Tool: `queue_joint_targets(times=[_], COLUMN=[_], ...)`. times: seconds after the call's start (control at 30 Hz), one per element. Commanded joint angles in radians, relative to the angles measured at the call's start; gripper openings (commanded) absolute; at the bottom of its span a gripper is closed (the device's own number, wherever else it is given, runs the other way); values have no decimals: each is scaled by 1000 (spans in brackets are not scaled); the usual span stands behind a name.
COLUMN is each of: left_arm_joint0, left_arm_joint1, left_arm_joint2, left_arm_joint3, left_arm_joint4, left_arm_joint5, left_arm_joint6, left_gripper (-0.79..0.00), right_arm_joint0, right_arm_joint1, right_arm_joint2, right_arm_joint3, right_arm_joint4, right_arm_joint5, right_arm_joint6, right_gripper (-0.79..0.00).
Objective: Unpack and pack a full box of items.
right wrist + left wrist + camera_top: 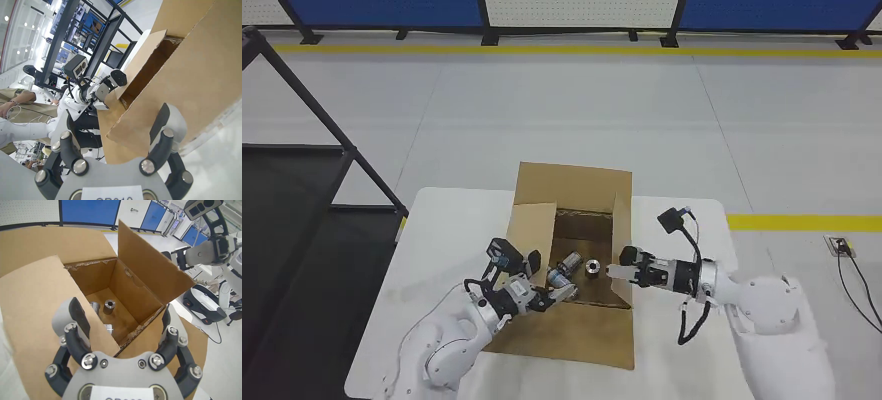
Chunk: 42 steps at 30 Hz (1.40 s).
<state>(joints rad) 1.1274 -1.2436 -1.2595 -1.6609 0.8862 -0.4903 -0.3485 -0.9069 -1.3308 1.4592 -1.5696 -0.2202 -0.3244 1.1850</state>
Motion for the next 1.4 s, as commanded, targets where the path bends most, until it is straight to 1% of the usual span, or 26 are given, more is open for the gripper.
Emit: queue_joint_targets(times=[0.0, 0.13, 0.37, 0.47, 0.77, 0.97, 1.37], left_arm_joint0=[0, 0, 0, 6, -2, -26, -46], left_arm_joint1=[0, 0, 0, 0, 3, 4, 5], left_arm_joint2=[0, 0, 0, 2, -1, 9, 35], left_arm_joint3=[0, 0, 0, -2, 15, 44, 60], left_arm_joint4=[0, 0, 0, -1, -20, -49, -49], left_arm_joint5=[0, 0, 0, 17, 37, 54, 72], left_arm_joint6=[0, 0, 0, -6, -27, -85, -123], left_gripper=[0, 0, 0, 0, 0, 0, 0], right_arm_joint0=[15, 25, 25, 15, 63, 86, 86], right_arm_joint1=[-3, -3, -3, -3, -3, -3, 7], right_arm_joint2=[-56, -117, -117, -125, -184, -222, -233], right_arm_joint3=[13, 18, 18, 15, 82, 108, 106], right_arm_joint4=[-70, -185, -185, -183, -234, -268, -261], right_arm_joint5=[16, 31, 31, 35, 118, 159, 157], right_arm_joint6=[-47, -107, -107, -126, -192, -222, -237], right_gripper=[0, 0, 0, 0, 0, 0, 0])
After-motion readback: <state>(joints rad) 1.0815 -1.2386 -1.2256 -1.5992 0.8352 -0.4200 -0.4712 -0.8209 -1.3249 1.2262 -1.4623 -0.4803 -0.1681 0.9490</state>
